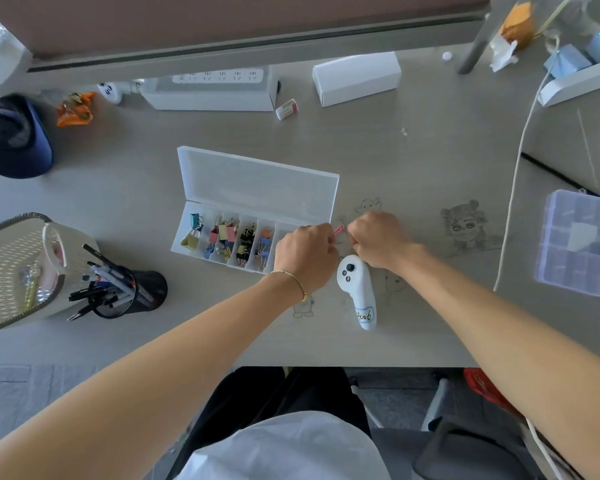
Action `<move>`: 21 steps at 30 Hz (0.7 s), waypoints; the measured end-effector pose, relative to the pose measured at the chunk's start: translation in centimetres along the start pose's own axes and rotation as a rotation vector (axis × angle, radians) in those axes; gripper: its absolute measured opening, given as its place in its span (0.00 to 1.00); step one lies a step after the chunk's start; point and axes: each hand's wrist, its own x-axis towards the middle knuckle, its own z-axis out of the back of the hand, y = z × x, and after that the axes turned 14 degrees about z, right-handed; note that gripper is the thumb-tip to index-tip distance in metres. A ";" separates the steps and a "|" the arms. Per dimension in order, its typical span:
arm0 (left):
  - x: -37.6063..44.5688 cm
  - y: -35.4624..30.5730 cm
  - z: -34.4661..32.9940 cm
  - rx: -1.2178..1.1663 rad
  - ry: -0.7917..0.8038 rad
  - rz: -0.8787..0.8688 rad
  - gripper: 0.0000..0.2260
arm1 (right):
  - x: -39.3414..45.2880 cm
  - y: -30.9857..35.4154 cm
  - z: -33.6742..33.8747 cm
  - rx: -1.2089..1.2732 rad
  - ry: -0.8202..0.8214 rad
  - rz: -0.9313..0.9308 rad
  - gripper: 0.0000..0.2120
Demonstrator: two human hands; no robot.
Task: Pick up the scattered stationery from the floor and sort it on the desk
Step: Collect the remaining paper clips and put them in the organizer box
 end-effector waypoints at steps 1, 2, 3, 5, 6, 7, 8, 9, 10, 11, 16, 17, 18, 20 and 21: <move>0.2 -0.1 0.0 0.040 0.002 -0.017 0.10 | 0.1 -0.1 -0.2 -0.043 0.004 0.025 0.03; 0.4 -0.3 0.0 0.097 0.000 -0.045 0.10 | 0.1 -0.1 -0.5 -0.092 0.008 0.060 0.04; 0.6 -0.5 0.1 0.170 -0.005 -0.083 0.10 | 0.1 -0.1 -0.8 -0.134 0.008 0.098 0.04; 1.1 -1.1 0.3 0.329 -0.023 -0.177 0.10 | 0.1 -0.2 -1.3 -0.157 -0.014 0.146 0.05; 1.3 -1.5 0.4 0.401 -0.030 -0.223 0.09 | 0.0 -0.4 -1.6 -0.136 -0.029 0.148 0.07; 1.6 -1.9 0.5 0.471 -0.039 -0.264 0.09 | -0.1 -0.7 -1.9 -0.108 -0.048 0.134 0.09; 1.9 -2.3 0.6 0.536 -0.047 -0.300 0.10 | -0.3 -0.9 -2.1 -0.074 -0.070 0.108 0.10; 2.2 -2.6 0.6 0.595 -0.047 -0.330 0.09 | -0.5 -1.2 -2.4 -0.032 -0.094 0.080 0.10; 2.4 -2.9 0.7 0.649 -0.044 -0.355 0.09 | -0.8 -1.3 -2.5 0.001 -0.118 0.060 0.09; 2.6 -3.1 0.7 0.695 -0.043 -0.379 0.09 | -1.0 -1.4 -2.7 0.022 -0.146 0.057 0.09; 3.3 -4.1 1.3 0.799 -0.038 -0.407 0.13 | -1.3 -0.8 -2.4 -0.063 -0.126 0.061 0.06; 3.4 -4.3 1.4 0.817 -0.035 -0.402 0.13 | -1.2 -0.7 -2.1 -0.112 -0.094 0.043 0.06; 3.3 -4.5 1.5 0.843 -0.035 -0.408 0.14 | -1.2 -0.5 -1.9 -0.158 -0.064 0.027 0.06; 3.1 -5.2 1.4 0.907 -0.033 -0.452 0.13 | -1.3 -0.3 -1.4 -0.189 -0.032 0.018 0.06; 3.0 -5.7 1.1 0.934 -0.031 -0.481 0.13 | -1.4 -0.3 -1.4 -0.176 -0.025 0.017 0.06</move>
